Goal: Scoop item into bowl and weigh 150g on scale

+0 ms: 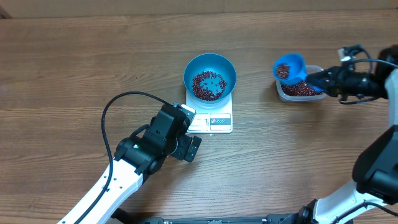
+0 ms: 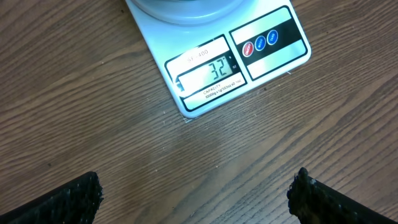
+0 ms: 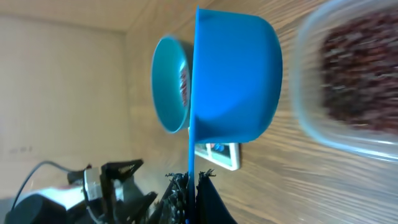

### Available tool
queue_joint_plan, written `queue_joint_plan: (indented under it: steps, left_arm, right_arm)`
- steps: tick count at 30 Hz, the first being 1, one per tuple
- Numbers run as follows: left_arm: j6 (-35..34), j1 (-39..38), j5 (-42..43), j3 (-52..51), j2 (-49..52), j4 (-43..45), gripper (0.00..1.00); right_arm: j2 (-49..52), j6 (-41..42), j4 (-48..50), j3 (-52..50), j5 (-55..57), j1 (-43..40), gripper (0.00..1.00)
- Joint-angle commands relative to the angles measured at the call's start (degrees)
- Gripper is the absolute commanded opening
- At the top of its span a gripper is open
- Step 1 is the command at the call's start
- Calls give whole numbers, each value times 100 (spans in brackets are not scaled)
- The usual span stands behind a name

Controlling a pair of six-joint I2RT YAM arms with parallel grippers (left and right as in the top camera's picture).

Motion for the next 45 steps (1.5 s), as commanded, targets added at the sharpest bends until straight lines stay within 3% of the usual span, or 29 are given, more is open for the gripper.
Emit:
queue_joint_plan:
  steps: [1,7,13,24,33,45]
  left_arm:
    - [66,35,46,133,9,2,99]
    - [66,35,46,133,9,2,99]
    - [66,35,46,133,9,2,100]
    - [66,35,46,133,9,2,100]
    - [68,35,46,133,9,2,100]
    - [66,35,46,133,9,2,100]
  right_arm:
    - [-57,-94,-79,551,-256,483,4]
    - [-59,341,-61,1196,415,1362,4]
    - [-59,992,153,1652,2258,2592,4]
    - [-59,1434,715,1714,5243,4306,4]
    - [-59,1429,1394,1714,6994,5235,4]
    - [-59,1423,1464,1714,9125,6306,4]
